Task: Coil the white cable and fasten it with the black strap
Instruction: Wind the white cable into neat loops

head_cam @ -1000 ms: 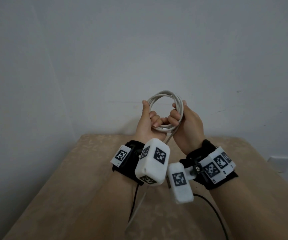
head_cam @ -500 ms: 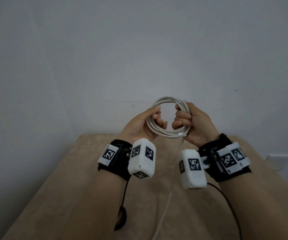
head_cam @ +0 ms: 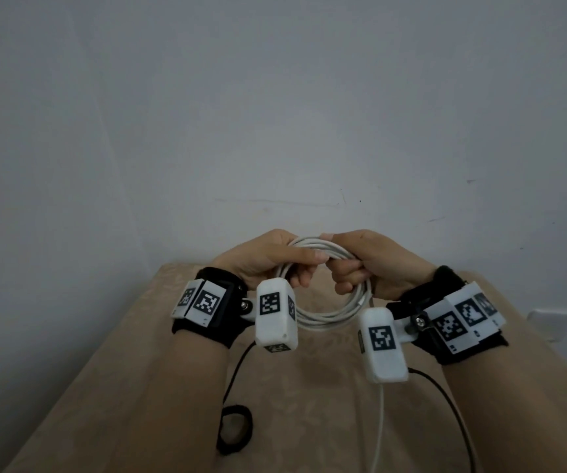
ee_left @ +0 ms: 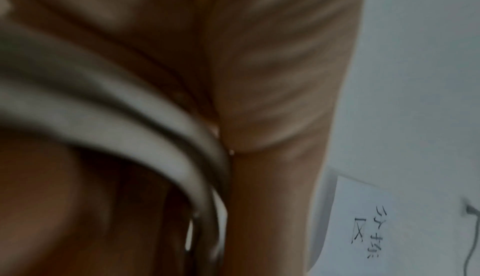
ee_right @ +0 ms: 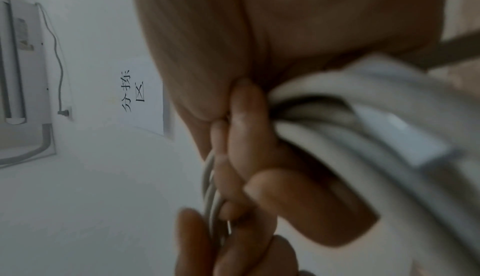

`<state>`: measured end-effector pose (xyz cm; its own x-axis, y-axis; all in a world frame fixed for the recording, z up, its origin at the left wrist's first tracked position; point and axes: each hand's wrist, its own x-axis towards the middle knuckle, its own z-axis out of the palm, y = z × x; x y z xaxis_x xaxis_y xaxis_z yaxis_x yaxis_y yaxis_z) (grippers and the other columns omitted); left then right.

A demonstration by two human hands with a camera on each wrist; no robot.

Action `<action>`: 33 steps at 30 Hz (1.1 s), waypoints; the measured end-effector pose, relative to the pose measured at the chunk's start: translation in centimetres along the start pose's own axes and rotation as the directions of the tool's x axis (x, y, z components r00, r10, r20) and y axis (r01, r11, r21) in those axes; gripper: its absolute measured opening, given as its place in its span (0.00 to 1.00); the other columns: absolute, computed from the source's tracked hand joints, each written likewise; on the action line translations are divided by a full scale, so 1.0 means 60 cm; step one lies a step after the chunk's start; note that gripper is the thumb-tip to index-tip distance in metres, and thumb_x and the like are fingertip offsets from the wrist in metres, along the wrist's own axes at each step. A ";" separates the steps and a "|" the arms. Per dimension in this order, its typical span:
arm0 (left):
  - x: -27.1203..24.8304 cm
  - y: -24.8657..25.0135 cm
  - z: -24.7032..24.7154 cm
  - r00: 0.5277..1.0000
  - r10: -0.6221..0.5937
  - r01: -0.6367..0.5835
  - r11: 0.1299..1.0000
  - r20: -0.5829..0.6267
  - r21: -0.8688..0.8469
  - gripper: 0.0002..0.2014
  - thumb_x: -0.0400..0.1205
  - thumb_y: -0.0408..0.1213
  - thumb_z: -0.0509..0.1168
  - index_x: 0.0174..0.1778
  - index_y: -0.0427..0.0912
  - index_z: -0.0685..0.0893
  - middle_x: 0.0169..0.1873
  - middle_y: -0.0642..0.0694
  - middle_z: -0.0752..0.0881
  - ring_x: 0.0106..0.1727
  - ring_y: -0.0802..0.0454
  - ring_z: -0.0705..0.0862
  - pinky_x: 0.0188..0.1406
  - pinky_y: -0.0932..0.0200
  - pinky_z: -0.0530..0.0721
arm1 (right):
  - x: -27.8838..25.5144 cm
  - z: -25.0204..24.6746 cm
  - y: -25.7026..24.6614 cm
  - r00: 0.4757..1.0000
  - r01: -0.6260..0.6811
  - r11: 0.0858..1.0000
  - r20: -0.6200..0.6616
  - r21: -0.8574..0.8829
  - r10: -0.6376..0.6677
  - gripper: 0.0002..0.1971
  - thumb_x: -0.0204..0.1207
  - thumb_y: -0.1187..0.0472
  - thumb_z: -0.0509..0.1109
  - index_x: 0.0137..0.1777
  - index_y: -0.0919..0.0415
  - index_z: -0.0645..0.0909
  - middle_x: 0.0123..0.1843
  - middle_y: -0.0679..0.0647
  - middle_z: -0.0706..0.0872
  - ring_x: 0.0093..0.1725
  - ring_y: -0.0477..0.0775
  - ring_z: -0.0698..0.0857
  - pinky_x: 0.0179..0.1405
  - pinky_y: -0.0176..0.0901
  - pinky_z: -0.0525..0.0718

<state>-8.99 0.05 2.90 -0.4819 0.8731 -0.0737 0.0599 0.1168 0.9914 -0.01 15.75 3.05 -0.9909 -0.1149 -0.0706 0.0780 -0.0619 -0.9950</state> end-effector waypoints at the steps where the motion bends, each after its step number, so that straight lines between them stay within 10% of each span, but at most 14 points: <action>1: -0.001 -0.001 0.000 1.000 -0.003 0.003 1.000 0.010 -0.002 0.10 0.73 0.36 0.71 0.28 0.36 0.82 0.17 0.45 0.81 0.15 0.59 0.77 0.15 0.70 0.74 | -0.001 0.000 0.000 1.000 0.001 1.000 0.017 -0.025 0.000 0.18 0.86 0.55 0.55 0.44 0.67 0.79 0.20 0.46 0.60 0.17 0.42 0.56 0.21 0.34 0.72; 7: 0.013 -0.006 0.009 0.999 -0.021 0.027 0.988 0.038 -0.154 0.15 0.77 0.39 0.67 0.24 0.41 0.77 0.11 0.54 0.68 0.11 0.64 0.63 0.12 0.72 0.59 | -0.007 -0.010 -0.001 1.000 0.012 0.998 -0.021 -0.057 -0.013 0.15 0.86 0.55 0.56 0.51 0.66 0.79 0.20 0.46 0.61 0.17 0.43 0.57 0.22 0.35 0.72; 12: 0.028 0.002 0.016 0.994 0.005 -0.023 0.987 -0.111 -0.159 0.22 0.81 0.41 0.66 0.19 0.48 0.72 0.13 0.56 0.63 0.13 0.63 0.58 0.11 0.70 0.54 | 0.004 -0.013 0.006 0.970 0.107 0.993 -0.211 -0.056 -0.116 0.19 0.84 0.50 0.60 0.38 0.62 0.81 0.22 0.52 0.73 0.19 0.46 0.68 0.27 0.41 0.75; 20: 0.030 0.004 -0.009 0.949 0.052 -0.193 0.877 -0.312 -0.441 0.20 0.85 0.43 0.61 0.27 0.46 0.65 0.12 0.57 0.61 0.11 0.64 0.57 0.10 0.70 0.55 | 0.005 -0.033 0.009 0.927 0.144 0.986 -0.360 0.090 -0.102 0.23 0.84 0.44 0.56 0.54 0.63 0.84 0.50 0.63 0.91 0.43 0.57 0.90 0.38 0.47 0.87; 28: 0.029 0.006 -0.023 0.901 0.057 -0.312 0.773 -0.429 -0.552 0.20 0.84 0.44 0.63 0.27 0.46 0.66 0.12 0.57 0.61 0.10 0.62 0.58 0.09 0.70 0.57 | 0.004 -0.045 0.015 0.910 0.083 0.989 -0.414 0.125 -0.024 0.21 0.79 0.42 0.63 0.48 0.60 0.85 0.39 0.55 0.89 0.26 0.48 0.79 0.17 0.34 0.69; 33: 0.028 0.006 -0.033 0.865 0.056 -0.394 0.691 -0.498 -0.606 0.20 0.84 0.45 0.62 0.28 0.47 0.66 0.11 0.57 0.60 0.10 0.61 0.58 0.08 0.70 0.57 | 0.011 -0.047 0.016 0.856 0.271 0.957 -0.481 0.102 -0.191 0.12 0.83 0.55 0.64 0.49 0.63 0.84 0.29 0.50 0.78 0.18 0.42 0.63 0.14 0.31 0.56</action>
<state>-11.50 0.66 3.37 -0.8488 0.5266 0.0462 -0.2989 -0.5501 0.7798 -0.88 18.41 1.86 -0.9156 0.3904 0.0961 -0.1830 -0.1918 -0.9642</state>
